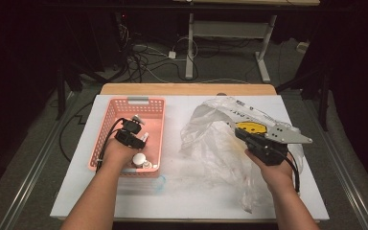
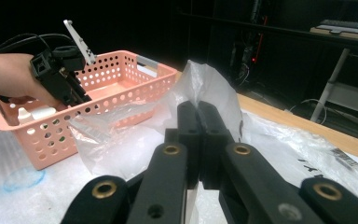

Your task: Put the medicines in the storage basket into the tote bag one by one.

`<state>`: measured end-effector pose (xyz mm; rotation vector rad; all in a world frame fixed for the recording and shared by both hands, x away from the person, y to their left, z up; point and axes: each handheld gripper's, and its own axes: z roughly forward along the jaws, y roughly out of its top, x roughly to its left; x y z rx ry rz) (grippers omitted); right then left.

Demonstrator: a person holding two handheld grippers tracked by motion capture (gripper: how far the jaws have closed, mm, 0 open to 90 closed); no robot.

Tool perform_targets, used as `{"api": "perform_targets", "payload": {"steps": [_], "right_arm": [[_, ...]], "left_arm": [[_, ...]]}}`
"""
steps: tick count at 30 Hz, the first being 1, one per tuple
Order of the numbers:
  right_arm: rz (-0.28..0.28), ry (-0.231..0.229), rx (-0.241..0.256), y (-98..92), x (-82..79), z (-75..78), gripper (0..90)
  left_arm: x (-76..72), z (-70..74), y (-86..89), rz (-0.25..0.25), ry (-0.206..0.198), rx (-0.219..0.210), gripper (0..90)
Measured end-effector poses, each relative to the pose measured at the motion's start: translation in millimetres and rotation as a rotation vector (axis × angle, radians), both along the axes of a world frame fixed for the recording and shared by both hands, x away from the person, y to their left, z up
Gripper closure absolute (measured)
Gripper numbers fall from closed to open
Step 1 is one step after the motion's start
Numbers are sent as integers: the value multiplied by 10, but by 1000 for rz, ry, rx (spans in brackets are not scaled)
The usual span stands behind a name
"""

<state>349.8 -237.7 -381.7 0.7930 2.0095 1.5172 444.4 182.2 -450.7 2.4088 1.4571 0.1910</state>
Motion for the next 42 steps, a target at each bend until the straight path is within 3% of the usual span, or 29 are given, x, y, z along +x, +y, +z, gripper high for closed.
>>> {"api": "perform_targets", "payload": {"steps": [10, 25, 34, 42], "right_arm": [[4, -5, 1, -16, -3, 8, 900], [16, -10, 3, -12, -14, 18, 900], [13, -6, 11, -25, -22, 27, 900], [17, -15, 7, -17, -29, 36, 900]], "left_arm": [[-25, 41, -27, -9, -29, 21, 658], [-116, 260, 63, -24, -138, -108, 657], [-320, 466, 188, -17, -257, -187, 657], [-523, 582, 248, -25, -373, -218, 657]]}}
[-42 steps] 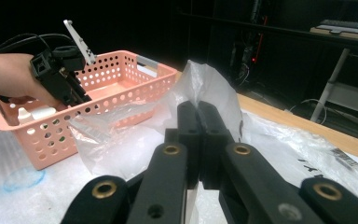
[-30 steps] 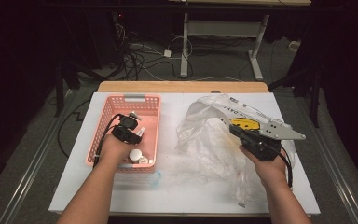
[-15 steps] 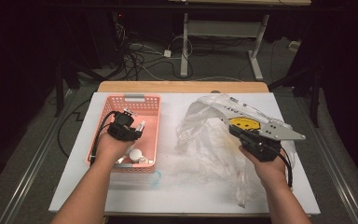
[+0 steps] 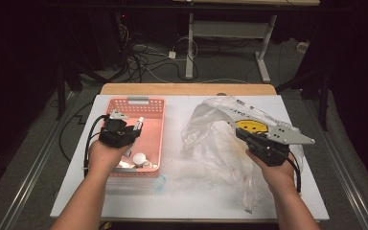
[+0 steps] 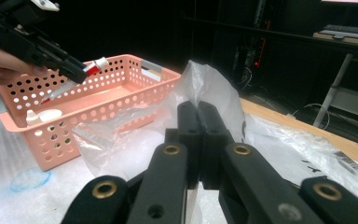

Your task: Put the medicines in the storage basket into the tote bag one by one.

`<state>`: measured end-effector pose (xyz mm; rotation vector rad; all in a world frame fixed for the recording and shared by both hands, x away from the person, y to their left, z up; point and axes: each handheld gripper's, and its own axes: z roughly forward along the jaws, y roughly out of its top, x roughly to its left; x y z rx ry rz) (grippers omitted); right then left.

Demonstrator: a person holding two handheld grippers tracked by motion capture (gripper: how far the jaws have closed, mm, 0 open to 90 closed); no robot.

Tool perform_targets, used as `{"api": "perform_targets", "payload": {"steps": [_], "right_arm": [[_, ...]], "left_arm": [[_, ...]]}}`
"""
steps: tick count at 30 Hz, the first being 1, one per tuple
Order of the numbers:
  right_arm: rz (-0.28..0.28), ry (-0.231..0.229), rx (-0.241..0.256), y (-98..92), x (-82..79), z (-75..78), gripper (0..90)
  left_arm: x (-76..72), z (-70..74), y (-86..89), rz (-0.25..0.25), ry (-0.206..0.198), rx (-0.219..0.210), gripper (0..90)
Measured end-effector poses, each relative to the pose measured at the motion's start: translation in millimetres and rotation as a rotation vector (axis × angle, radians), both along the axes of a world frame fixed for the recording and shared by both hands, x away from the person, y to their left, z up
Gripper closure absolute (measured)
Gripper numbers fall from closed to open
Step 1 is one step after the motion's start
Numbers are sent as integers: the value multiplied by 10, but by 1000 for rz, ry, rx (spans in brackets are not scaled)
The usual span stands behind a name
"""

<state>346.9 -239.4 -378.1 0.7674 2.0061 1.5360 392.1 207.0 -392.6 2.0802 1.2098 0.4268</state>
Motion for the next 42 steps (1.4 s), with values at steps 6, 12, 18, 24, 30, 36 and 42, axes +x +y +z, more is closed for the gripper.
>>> {"api": "perform_targets", "payload": {"steps": [6, 12, 18, 24, 30, 36, 42], "right_arm": [[1, 1, 2, -5, -11, 3, 900], [3, -5, -5, -3, -15, 5, 900], [7, -3, -7, -2, -28, 11, 900], [3, -3, -7, -10, -25, 10, 900], [0, 0, -11, -5, -23, 0, 900], [2, -2, -8, -18, -30, -1, 900], [-2, 3, 3, -38, -36, 4, 900]], "left_arm": [[-165, -13, 23, -4, -45, -32, 657], [-326, -47, 74, 5, -87, -66, 657], [-417, -91, 103, 12, -136, -85, 657], [-460, -126, 135, -4, -153, -104, 657], [-502, -131, 157, -13, -160, -155, 657], [-572, -48, 131, -25, -191, -165, 657], [-611, 48, 34, -54, -218, -169, 658]]}}
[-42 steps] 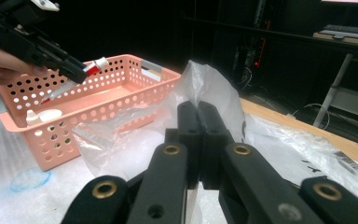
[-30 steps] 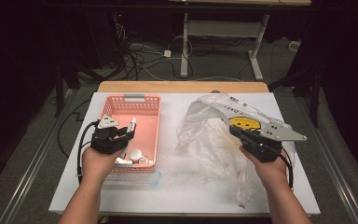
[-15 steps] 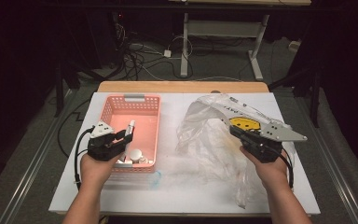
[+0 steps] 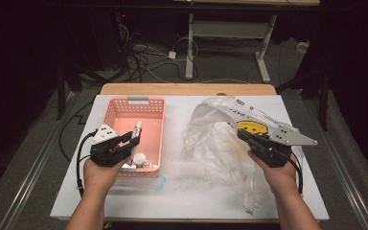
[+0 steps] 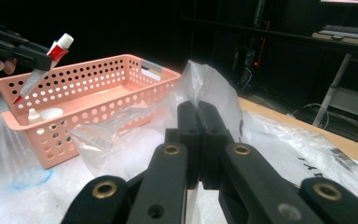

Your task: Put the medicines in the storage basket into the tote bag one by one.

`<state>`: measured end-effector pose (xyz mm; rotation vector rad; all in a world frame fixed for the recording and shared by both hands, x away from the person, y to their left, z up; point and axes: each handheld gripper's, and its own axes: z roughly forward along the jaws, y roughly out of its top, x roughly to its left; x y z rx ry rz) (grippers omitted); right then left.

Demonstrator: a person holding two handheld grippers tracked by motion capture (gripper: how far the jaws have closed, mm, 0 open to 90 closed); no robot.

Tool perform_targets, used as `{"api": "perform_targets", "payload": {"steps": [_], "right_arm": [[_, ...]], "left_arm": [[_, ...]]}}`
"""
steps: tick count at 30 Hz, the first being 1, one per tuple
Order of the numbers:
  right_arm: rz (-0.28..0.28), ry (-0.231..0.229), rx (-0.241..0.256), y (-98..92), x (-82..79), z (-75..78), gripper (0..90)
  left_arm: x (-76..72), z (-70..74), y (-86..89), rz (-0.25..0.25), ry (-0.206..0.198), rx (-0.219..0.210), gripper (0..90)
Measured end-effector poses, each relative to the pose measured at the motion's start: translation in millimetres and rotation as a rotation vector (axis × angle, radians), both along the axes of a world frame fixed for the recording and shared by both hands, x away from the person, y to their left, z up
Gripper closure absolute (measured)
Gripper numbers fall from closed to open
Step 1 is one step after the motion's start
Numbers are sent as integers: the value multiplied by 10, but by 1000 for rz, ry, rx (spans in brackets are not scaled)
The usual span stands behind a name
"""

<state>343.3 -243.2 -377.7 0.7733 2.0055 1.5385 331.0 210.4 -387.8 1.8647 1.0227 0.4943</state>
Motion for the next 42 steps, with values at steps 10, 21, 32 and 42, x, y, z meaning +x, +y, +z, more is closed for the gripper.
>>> {"api": "perform_targets", "payload": {"steps": [10, 21, 32, 42], "right_arm": [[6, -5, 2, 5, -4, 3, 900], [6, -7, 15, -17, -13, 21, 900], [7, -12, 21, -33, -22, 40, 900], [18, -10, 17, -1, -21, 26, 900]], "left_arm": [[-78, 130, -132, -33, -55, 3, 657], [-185, 262, -239, -71, -79, -40, 657], [-234, 238, -493, -157, -55, -62, 657], [-299, 221, -707, -223, -50, -83, 657]]}}
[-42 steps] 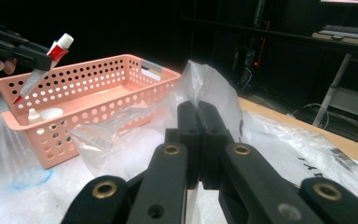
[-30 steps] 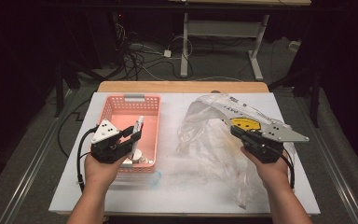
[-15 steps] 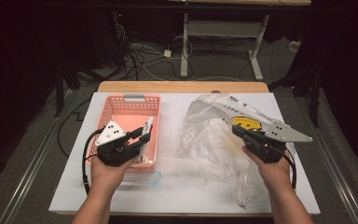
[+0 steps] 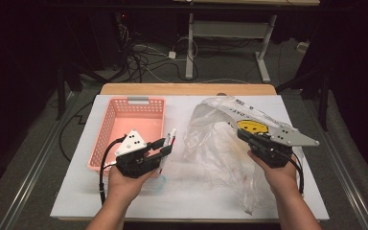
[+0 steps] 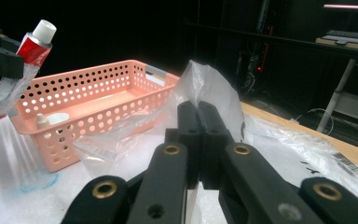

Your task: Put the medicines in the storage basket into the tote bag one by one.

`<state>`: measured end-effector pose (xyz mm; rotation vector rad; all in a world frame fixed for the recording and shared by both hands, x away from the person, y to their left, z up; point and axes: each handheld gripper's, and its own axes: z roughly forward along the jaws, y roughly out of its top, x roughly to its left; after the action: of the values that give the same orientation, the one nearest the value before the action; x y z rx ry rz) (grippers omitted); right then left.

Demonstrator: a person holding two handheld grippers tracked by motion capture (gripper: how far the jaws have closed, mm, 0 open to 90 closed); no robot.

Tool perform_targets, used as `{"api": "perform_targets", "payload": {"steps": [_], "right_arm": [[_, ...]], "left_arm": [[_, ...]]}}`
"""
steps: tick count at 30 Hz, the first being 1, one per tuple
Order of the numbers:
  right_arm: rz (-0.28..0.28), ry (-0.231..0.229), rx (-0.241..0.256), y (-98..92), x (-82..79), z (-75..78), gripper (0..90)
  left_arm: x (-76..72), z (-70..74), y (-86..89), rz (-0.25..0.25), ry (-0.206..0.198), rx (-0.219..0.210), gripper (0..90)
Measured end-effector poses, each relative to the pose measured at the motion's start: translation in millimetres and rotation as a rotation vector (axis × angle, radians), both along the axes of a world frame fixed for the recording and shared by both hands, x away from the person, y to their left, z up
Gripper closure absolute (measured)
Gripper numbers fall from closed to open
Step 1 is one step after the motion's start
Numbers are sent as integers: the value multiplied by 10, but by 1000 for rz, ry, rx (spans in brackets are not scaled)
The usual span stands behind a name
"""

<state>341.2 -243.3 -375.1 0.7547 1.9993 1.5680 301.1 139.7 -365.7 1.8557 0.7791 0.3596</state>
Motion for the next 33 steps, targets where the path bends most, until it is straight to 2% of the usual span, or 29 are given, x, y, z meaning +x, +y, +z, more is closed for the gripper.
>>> {"api": "perform_targets", "payload": {"steps": [14, 25, 28, 33], "right_arm": [[14, -6, -15, 52, -16, -6, 900], [29, -16, -12, 90, -39, 16, 900], [35, -18, -13, 109, -44, 15, 900], [38, -12, -18, 127, -45, 10, 900]], "left_arm": [[-24, -102, -297, -67, 16, 10, 657], [-14, -169, -423, -100, 28, 22, 657], [-5, -214, -493, -123, 40, 47, 657], [10, -283, -621, -145, 55, 64, 657]]}}
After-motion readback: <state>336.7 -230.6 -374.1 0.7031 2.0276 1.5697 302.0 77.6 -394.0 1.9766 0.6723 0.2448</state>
